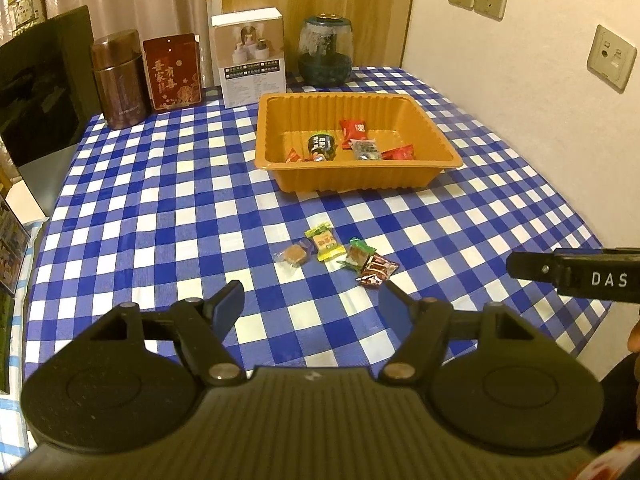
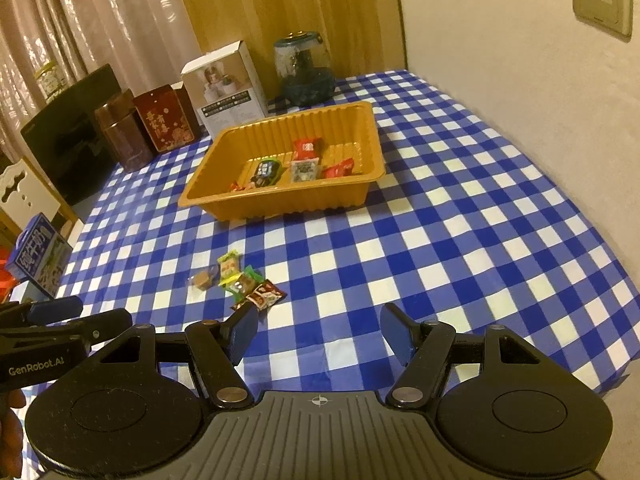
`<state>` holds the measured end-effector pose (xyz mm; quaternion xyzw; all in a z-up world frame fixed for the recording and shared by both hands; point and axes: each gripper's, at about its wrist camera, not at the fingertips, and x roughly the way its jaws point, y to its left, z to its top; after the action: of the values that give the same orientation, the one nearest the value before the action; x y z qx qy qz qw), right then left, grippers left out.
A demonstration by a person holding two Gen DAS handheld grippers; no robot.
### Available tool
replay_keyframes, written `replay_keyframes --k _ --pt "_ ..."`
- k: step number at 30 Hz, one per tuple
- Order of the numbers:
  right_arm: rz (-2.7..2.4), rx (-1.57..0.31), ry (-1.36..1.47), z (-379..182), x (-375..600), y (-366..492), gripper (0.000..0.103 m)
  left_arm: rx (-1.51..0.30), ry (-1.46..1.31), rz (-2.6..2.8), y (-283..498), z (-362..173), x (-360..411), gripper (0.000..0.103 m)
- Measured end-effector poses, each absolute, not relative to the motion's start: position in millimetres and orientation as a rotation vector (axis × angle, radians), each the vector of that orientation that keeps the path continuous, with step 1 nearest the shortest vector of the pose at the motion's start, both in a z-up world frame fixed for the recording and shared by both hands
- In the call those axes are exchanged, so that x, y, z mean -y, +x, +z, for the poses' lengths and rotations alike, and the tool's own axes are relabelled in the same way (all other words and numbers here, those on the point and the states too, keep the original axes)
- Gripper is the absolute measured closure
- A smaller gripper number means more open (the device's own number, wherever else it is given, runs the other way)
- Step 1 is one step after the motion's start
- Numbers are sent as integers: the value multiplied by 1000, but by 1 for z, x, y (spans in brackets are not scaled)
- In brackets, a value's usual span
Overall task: Organize snacks
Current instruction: 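Move both open tools back toward the remaining small snacks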
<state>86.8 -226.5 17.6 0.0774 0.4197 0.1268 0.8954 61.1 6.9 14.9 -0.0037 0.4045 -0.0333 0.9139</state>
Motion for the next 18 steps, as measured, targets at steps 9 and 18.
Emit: replay_keyframes --k 9,18 --pt "304 -896 139 -1 214 92 35 -855 -8 -66 69 0 -15 30" --pt "349 -923 133 -24 196 104 35 -872 -6 -62 84 -16 -26 29"
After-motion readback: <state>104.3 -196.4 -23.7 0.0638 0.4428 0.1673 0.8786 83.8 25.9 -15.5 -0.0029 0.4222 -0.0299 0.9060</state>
